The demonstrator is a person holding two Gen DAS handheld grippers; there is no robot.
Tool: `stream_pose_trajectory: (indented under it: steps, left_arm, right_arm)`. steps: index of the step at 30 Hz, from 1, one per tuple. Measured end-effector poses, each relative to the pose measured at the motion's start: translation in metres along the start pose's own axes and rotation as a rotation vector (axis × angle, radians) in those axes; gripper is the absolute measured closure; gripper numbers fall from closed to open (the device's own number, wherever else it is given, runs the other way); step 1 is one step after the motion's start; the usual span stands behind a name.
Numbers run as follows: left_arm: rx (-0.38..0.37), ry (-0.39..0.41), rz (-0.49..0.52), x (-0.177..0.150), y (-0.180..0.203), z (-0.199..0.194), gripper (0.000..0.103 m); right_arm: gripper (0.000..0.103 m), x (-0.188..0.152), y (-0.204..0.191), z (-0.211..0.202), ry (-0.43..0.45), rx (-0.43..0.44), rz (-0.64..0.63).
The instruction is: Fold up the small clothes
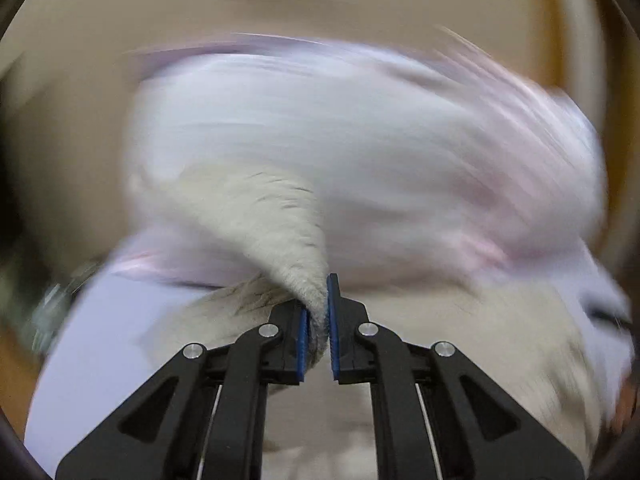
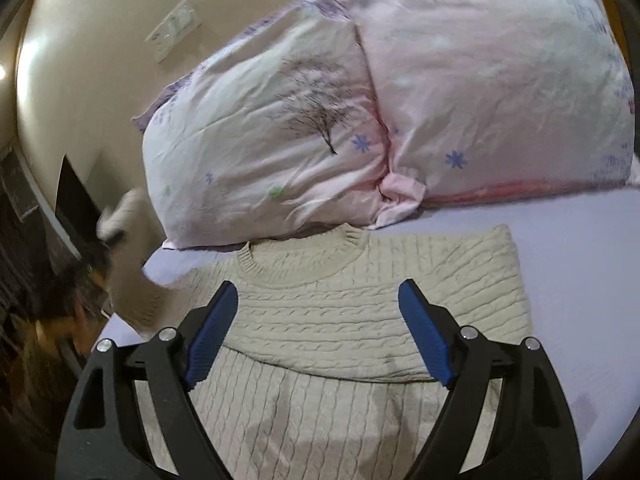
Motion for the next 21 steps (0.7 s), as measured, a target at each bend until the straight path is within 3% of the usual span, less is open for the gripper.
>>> stream_pose_trajectory:
  steps: [2,4,6,7,9,11,15,19,21]
  left_arm:
    - [-0.095,-0.090,0.206,-0.013,0.088,0.032,0.094]
    - [-0.138,-0.146,0.311,-0.032,0.129,0.045,0.093]
    - [-0.152,-0.133,0.324,-0.042,0.132,0.034,0.091]
    - [-0.156,-0.118,0.303,-0.043,0.123,0.024,0.088]
    - [-0.151,-0.085,0.199,-0.047,0.085,-0.002,0.060]
    - [-0.127,-0.071,0.087,-0.059,0.042,-0.028,0.050]
    - [-0.050,-0.137,-0.086,-0.095,-0.030,-0.056,0.045]
    - [-0.063,-0.198,-0.292,-0.138,-0.075,-0.074,0.040]
    - [-0.079,-0.213,-0.343,-0.156,-0.081,-0.079,0.039]
  right_arm:
    - [0.021,0.001,0.010,0.013,-0.040,-0.023,0.037]
    - [0.022,0.002,0.022,0.019,-0.070,-0.051,0.068]
    - [0.033,0.004,0.037,0.018,-0.087,-0.061,0.114]
    - [0.036,0.006,0.045,0.016,-0.092,-0.062,0.139]
    - [0.048,0.007,0.054,0.018,-0.101,-0.071,0.171]
    - [0.055,0.007,0.060,0.027,-0.136,-0.068,0.195]
    - [0.059,0.001,0.061,0.051,-0.194,-0.126,0.190]
    - [0.064,-0.003,0.055,0.070,-0.199,-0.179,0.123]
    - [0.088,-0.003,0.049,0.078,-0.187,-0.202,0.067]
Point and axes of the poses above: each gripper's, at about its wrist camera, not at the fingertips, and z roughly the way its jaws point, y to its right, x to its top, the point moved 1 cm from there along z, roughly the way its jaws point, and after that the axes turned 8 degrees about z, right-handed, at the moved point
